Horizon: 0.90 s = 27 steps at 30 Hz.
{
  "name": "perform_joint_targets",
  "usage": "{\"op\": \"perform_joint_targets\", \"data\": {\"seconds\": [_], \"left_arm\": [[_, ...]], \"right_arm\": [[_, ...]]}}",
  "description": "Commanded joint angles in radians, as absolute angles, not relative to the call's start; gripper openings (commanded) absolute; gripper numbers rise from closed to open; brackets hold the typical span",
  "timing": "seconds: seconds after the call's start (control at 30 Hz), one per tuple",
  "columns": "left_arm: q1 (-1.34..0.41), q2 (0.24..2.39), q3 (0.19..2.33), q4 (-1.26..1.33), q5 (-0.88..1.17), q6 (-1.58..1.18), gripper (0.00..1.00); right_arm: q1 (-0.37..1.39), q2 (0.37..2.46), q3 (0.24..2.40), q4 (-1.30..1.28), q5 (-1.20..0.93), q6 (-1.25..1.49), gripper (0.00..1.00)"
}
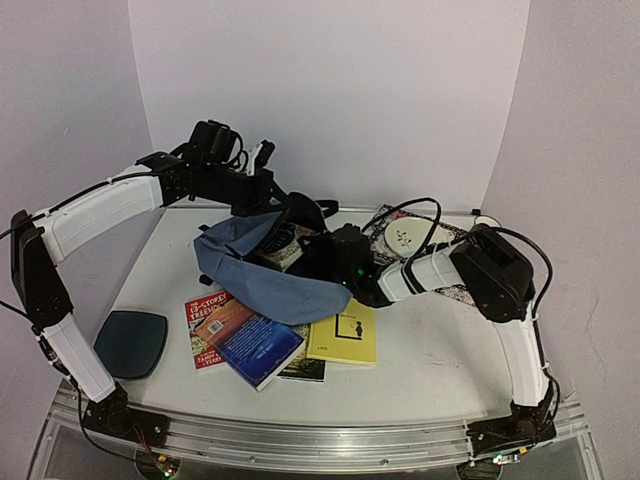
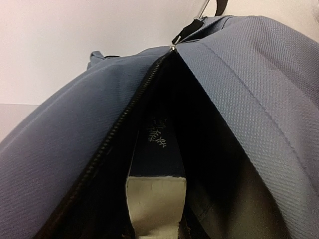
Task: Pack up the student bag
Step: Place the book in the largest pocket of the bag.
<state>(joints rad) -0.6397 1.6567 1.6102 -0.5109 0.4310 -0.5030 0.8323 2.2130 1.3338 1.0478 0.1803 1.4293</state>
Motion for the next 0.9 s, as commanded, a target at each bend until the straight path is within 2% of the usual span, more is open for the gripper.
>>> {"op": "perform_joint_targets", "data": {"seconds": [0.0,0.2,0.3,0.43,0.6,0.87], "left_arm": [[-0.658,1.585,1.594,-0.399,0.494,-0.525,0.00],[-0.655,1.583,1.565,-0.398,0.432,-0.487,0.00],[-0.636,1.579,1.539,-0.399,0.398,-0.467,0.00],[-0.610,1.582,1.528,-0.413,0.349,-0.428,0.00],[-0.597,1.599,1.551,-0.445,0.296,-0.380,0.00],[-0.572,1.621,1.596,-0.478,0.224,-0.322,0.00]], "right_arm": [[0.834,2.221,1.485,1.123,0.240,1.406,0.07],[0.841,2.195,1.480,0.923,0.184,1.304,0.33],[0.841,2.156,1.461,0.822,0.131,1.253,0.49],[0.842,2.088,1.447,0.684,0.059,1.147,0.65],[0.841,1.958,1.391,0.550,0.049,0.986,0.74],[0.841,1.754,1.264,0.378,-0.046,0.767,0.77]]}}
